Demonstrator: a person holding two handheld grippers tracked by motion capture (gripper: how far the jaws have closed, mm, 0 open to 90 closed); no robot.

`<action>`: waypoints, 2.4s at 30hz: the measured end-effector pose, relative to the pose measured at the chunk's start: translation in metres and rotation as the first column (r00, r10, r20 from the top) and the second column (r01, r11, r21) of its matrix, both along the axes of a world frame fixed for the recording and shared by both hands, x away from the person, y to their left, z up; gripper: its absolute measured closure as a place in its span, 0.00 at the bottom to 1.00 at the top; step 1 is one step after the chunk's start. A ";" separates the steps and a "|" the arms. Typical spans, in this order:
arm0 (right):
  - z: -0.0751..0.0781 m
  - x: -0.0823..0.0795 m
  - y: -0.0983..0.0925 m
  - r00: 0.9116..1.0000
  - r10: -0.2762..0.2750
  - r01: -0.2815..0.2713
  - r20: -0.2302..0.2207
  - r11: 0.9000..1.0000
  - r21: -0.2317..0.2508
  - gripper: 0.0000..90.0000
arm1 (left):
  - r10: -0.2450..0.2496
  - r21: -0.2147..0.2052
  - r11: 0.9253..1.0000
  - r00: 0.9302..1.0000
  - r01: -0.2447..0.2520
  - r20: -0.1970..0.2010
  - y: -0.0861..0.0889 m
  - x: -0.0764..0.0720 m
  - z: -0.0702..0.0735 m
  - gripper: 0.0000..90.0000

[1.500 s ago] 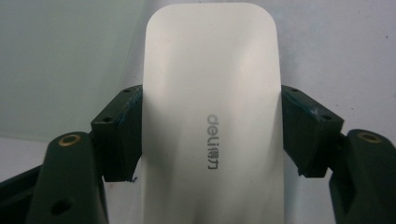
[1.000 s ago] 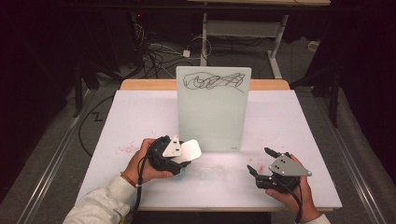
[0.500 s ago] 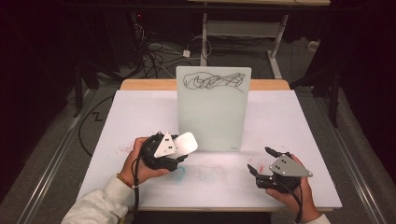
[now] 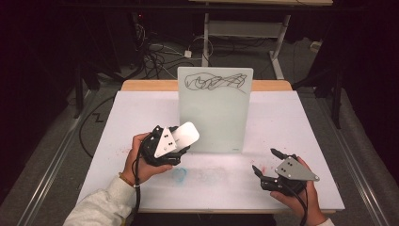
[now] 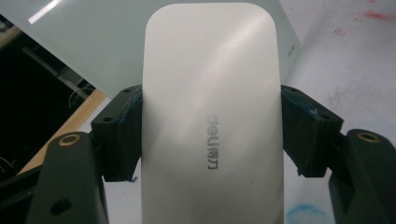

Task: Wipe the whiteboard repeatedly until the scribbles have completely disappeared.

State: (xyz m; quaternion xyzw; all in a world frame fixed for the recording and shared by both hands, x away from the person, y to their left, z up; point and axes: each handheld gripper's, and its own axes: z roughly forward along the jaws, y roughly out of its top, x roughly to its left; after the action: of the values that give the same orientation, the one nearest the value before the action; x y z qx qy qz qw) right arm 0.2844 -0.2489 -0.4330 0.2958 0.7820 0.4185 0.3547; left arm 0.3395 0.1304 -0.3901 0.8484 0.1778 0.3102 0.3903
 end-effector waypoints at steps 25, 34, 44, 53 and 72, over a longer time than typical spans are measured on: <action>-0.005 0.002 0.002 1.000 -0.003 0.002 -0.016 1.000 -0.019 0.23 | 0.193 -0.128 0.977 0.964 -0.171 0.184 -0.014 0.039 0.041 0.32; -0.006 0.003 0.001 1.000 0.002 -0.003 -0.020 1.000 -0.023 0.23 | 0.217 -0.133 0.973 0.951 -0.191 0.222 -0.022 0.056 0.055 0.32; -0.007 0.003 0.002 1.000 -0.001 0.000 -0.023 1.000 -0.027 0.23 | 0.225 -0.146 0.970 0.947 -0.195 0.231 -0.026 0.074 0.064 0.32; -0.008 0.002 0.002 1.000 0.002 -0.003 -0.030 0.999 -0.032 0.23 | 0.247 -0.133 0.968 0.913 -0.214 0.325 -0.038 0.074 0.054 0.32; -0.009 0.002 0.005 0.999 0.009 -0.010 -0.036 0.999 -0.051 0.24 | 0.261 -0.138 0.964 0.902 -0.227 0.343 -0.029 0.071 0.043 0.32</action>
State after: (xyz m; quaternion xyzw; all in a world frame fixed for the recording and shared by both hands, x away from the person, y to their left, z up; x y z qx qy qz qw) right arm 0.2864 -0.2443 -0.4421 0.2905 0.8000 0.3948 0.3460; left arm 0.4101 0.1017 -0.3472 0.7293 0.2232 0.4971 0.4137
